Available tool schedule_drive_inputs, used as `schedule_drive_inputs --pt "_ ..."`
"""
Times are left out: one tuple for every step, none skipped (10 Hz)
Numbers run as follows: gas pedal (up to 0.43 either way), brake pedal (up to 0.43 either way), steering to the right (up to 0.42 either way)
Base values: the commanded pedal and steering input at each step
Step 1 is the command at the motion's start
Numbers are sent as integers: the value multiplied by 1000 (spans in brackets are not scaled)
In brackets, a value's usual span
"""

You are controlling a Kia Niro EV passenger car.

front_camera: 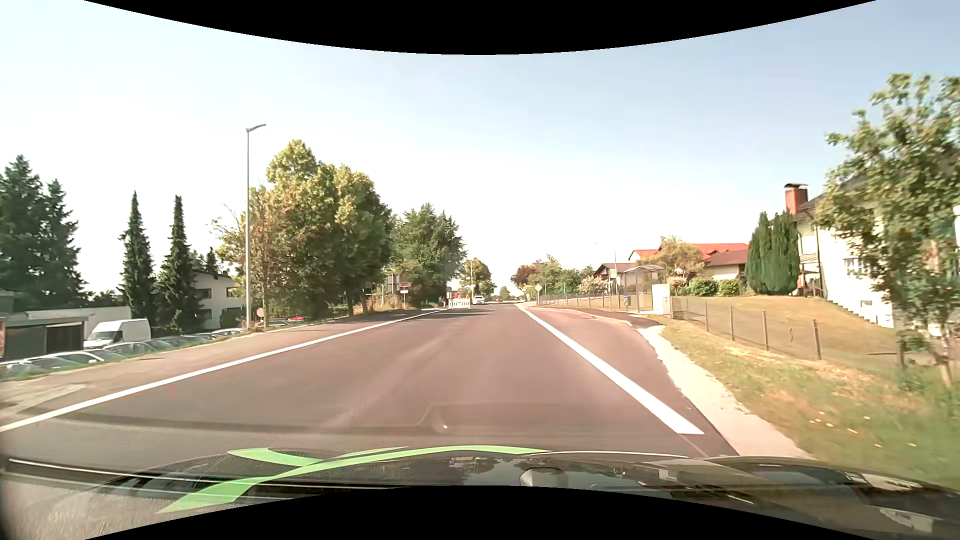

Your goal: Follow the waypoints while adhering to traffic rules and regulations

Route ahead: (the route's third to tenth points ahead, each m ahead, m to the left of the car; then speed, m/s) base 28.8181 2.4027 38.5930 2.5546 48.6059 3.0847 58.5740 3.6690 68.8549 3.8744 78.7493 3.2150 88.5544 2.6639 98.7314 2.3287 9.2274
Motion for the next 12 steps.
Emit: schedule_drive_inputs --pt "130 0 0" --pt "138 0 -1" --pt "138 0 -2" --pt "138 0 -3" --pt "150 0 -4" --pt "157 0 -5" --pt "157 0 -5" --pt "130 0 -5" --pt "28 0 -5" --pt "28 0 -5" --pt "47 0 -5" --pt "98 0 -5"
